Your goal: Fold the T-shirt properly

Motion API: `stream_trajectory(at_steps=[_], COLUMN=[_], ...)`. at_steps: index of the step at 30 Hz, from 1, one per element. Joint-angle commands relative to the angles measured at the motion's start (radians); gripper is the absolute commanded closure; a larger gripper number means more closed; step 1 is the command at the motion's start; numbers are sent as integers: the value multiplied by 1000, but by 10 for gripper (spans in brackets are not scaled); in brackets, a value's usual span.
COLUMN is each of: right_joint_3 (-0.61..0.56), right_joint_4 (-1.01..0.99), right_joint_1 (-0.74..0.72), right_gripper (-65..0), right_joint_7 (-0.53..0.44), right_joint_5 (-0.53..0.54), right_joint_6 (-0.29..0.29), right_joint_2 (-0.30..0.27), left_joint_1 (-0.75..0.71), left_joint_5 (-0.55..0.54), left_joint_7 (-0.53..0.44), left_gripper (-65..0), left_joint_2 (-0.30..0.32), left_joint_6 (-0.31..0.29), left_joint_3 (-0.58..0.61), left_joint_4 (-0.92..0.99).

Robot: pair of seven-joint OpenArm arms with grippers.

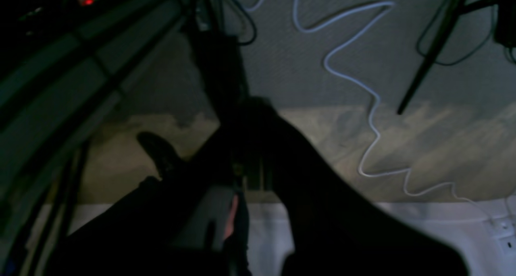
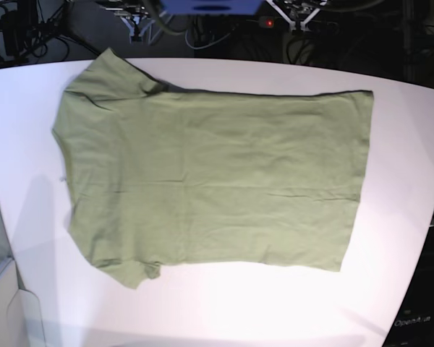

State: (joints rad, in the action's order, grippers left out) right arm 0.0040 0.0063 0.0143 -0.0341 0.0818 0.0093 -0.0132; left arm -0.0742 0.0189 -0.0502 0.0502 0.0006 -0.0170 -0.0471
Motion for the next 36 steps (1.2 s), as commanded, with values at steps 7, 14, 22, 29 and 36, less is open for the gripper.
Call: stream_trajectory(at_steps=[7, 14, 22, 29, 36], right_joint_3=[1, 0, 1, 1, 1], right_joint_4=[2, 2, 2, 2, 2], right_joint_1=[-3, -17, -23, -21, -24], right_gripper=[-3, -4, -6, -4, -1], right_joint_7=[-2, 6, 1, 0, -2], right_joint_5=[2, 0, 2, 2, 3], right_joint_6=[-12, -10, -10, -10, -15], right_joint_2=[0, 11, 12, 12, 9], left_joint_1=[3, 26, 40, 61, 61], left_joint_5=[6, 6, 6, 6, 6], left_joint_7=[-1, 0, 0, 0, -3], left_gripper=[-20, -19, -18, -18, -18], left_joint_2=[7, 7, 7, 7, 10], left_joint_6=[-3, -3, -3, -3, -3], left_joint_3=[28, 94, 94, 94, 94], left_joint_4=[-1, -3, -9, -3, -9])
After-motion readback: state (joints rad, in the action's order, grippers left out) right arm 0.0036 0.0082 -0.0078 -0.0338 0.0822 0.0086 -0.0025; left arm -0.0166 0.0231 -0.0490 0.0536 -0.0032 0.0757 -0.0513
